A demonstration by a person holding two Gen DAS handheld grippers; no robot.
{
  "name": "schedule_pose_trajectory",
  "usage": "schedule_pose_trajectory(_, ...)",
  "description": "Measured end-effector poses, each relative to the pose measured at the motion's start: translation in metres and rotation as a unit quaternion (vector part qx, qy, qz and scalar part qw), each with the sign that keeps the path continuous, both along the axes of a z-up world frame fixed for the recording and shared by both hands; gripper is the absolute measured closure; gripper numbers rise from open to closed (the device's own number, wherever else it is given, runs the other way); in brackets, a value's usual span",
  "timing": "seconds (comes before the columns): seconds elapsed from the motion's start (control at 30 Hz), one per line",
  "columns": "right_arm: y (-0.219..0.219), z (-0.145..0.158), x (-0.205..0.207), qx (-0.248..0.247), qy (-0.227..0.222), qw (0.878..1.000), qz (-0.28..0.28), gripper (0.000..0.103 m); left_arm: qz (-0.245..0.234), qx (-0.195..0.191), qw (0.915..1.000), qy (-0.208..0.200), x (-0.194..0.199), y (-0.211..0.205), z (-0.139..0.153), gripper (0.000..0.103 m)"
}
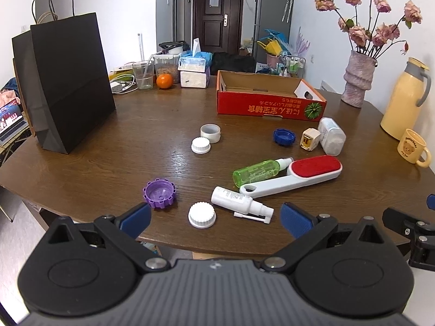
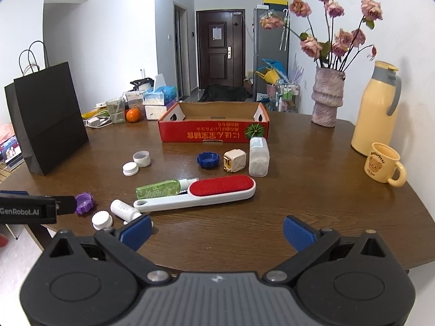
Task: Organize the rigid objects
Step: 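Move the left tool to the white ridged cap while the right tool approaches the lint brush handle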
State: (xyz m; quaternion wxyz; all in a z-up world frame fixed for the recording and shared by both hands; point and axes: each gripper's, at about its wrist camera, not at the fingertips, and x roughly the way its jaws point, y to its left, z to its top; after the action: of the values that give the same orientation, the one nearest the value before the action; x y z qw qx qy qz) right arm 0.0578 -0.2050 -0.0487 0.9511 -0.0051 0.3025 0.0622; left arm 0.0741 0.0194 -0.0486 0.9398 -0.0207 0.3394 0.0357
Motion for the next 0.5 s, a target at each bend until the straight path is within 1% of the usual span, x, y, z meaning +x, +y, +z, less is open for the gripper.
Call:
schedule_pose_trajectory(0.33, 0.003, -0.021, 0.036, 0.008, 0.023, 1.000, 0.015, 0.000, 0.004, 0.008, 0.9999, 0.008, 0.030, 0.006, -0.022, 0.000)
schedule_pose_trajectory(0.5, 0.008, -0.034, 0.053, 0.010, 0.034, 0.999, 0.024, 0.000, 0.002, 0.008, 0.9997, 0.024, 0.044, 0.009, -0.037, 0.000)
